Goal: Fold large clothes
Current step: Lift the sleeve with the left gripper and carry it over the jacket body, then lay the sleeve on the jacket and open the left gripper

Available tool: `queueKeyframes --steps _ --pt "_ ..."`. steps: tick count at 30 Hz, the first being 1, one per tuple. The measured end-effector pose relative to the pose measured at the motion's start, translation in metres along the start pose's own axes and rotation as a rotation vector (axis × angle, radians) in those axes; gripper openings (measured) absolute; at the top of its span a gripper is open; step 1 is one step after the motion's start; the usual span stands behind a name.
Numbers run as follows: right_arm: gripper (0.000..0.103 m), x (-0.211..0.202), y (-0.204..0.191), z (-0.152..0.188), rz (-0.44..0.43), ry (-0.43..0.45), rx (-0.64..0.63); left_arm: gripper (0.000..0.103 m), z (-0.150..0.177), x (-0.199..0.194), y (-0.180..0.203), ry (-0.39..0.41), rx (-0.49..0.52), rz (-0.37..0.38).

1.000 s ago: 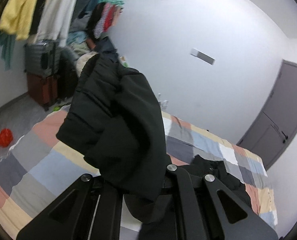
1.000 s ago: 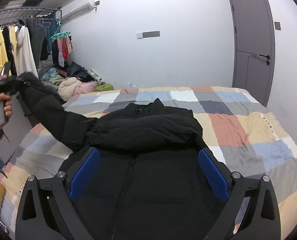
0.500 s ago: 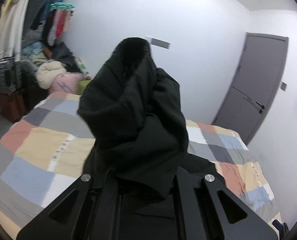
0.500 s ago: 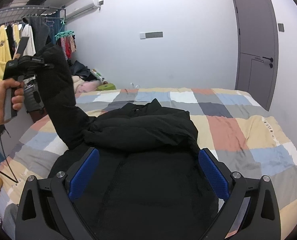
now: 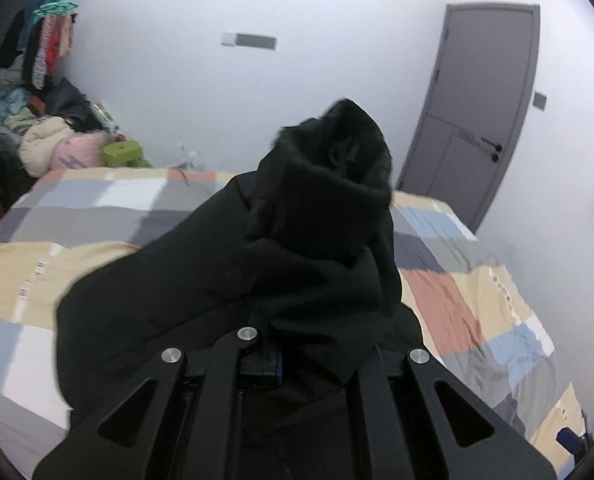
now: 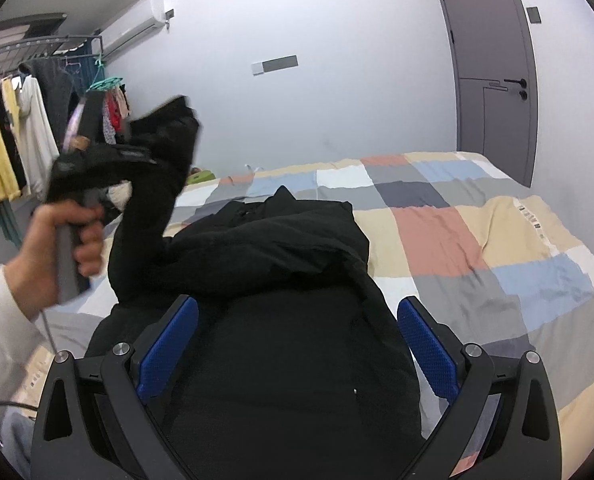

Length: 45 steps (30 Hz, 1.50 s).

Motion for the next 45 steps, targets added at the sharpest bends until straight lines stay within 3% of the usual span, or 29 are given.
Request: queueKeyframes --steps 3,13,20,22,23,24,25,26,27,31,37,41,45 --pt "0.101 0.006 0.007 0.006 -0.007 -0.009 0.003 0.008 0.018 0.027 0.016 -0.043 0.002 0.022" --pt "0.100 0.032 0.032 0.036 -0.039 -0.072 0.064 0.008 0.071 0.103 0.032 -0.154 -0.017 -0.014" --pt "0.100 0.035 0.030 0.038 -0.059 -0.071 0.049 0.009 0.080 0.096 0.035 -0.139 0.002 0.006" --pt "0.100 0.034 0.026 0.034 -0.055 -0.061 0.041 0.016 0.078 0.089 0.035 -0.141 0.006 0.019" --pt "0.100 0.034 0.025 0.031 -0.054 -0.055 0.033 0.027 0.078 0.086 0.034 -0.143 0.000 0.033" --pt "0.100 0.034 0.022 0.027 -0.054 -0.048 0.025 0.047 0.080 0.085 0.031 -0.142 -0.007 0.041" --pt "0.100 0.033 0.020 0.024 -0.052 -0.043 0.020 0.058 0.080 0.080 0.030 -0.123 -0.012 0.042" --pt "0.100 0.033 0.018 0.021 -0.053 -0.038 0.017 0.078 0.079 0.074 0.029 -0.102 -0.010 0.036" --pt "0.100 0.033 0.016 0.018 -0.057 -0.032 0.014 0.087 0.077 0.066 0.029 -0.067 0.001 0.026" --pt "0.100 0.031 0.004 0.007 -0.074 -0.015 -0.006 0.088 0.073 0.048 0.021 -0.055 -0.007 0.060" --pt "0.101 0.046 -0.016 -0.024 -0.098 0.032 -0.050 0.088 0.058 0.003 -0.025 0.013 -0.037 0.015" --pt "0.100 0.081 -0.027 -0.041 -0.127 0.030 -0.048 0.089 0.047 -0.019 -0.069 0.044 -0.063 -0.060" --pt "0.100 0.141 -0.032 -0.052 -0.156 -0.040 -0.022 0.089 0.047 -0.029 -0.115 0.042 -0.101 -0.122"
Point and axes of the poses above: each gripper's, at about its wrist camera, not at the fingertips, and x roughly the way its jaws point, y to its right, z to its underside, the point moved 4 cm from there along x, roughly the way its jaws point, and after that the axes turned 2 degrees about y, right-handed, at the moved point
